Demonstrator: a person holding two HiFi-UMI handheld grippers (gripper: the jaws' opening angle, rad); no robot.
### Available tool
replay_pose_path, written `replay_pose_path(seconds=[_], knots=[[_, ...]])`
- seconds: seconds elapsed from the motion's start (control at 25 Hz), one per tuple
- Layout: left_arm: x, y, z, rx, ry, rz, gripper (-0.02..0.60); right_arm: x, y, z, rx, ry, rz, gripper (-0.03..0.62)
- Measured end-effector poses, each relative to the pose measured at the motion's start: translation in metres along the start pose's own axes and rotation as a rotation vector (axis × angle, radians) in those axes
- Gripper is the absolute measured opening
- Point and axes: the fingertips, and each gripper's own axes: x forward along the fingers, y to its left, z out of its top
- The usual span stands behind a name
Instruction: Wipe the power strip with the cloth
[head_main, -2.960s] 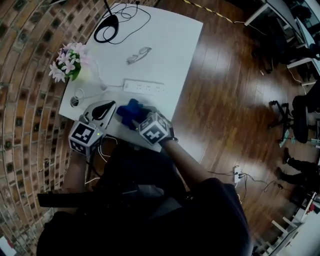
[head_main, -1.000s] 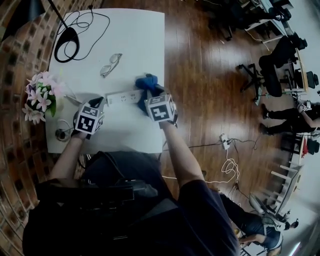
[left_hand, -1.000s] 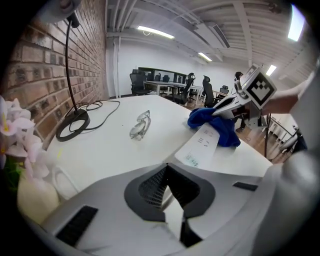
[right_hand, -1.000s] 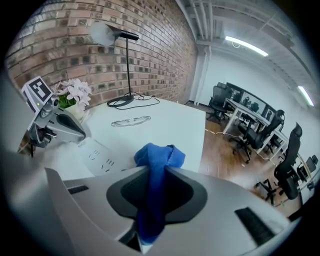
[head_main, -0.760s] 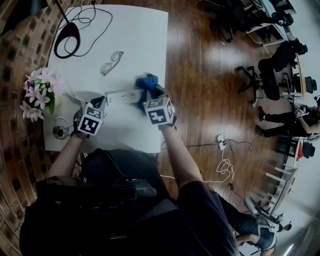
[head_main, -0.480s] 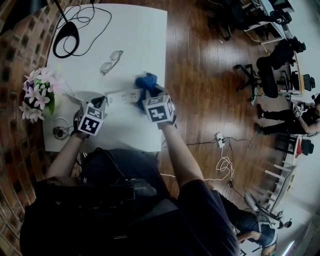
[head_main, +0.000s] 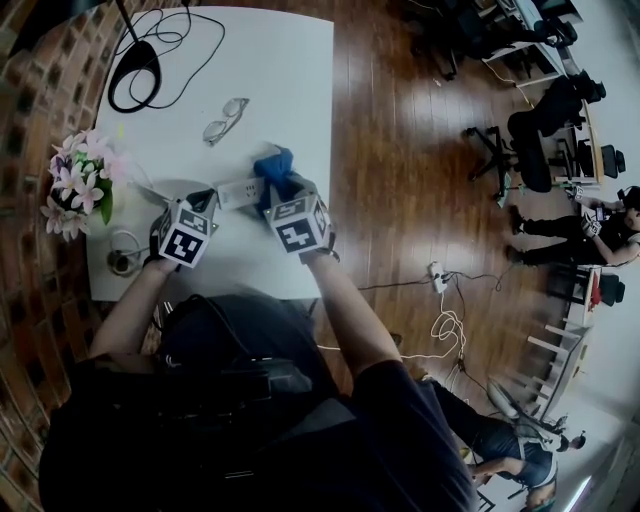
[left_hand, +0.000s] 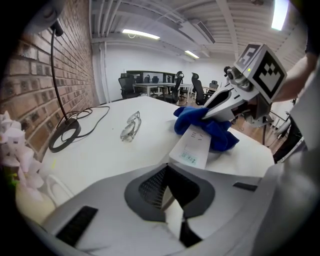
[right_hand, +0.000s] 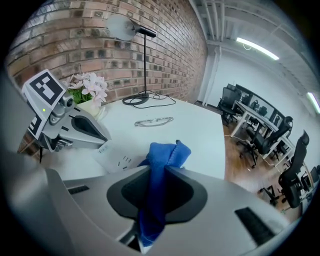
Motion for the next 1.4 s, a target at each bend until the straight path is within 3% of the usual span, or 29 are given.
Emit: replay_pose_path(seconds=[0.48,1.4], knots=[[-0.001,-0.003,-0.002,0.005,-0.023,-0.048,-0.002,0.006,0.06,0.016,-0.012,-0.027,0.102,0.061],[-0.001,-0.006,0.001,0.033,-0.058,-0.083,0.0,0.01,0.108,0.031,0.002,-0.015,0.223,0.061]])
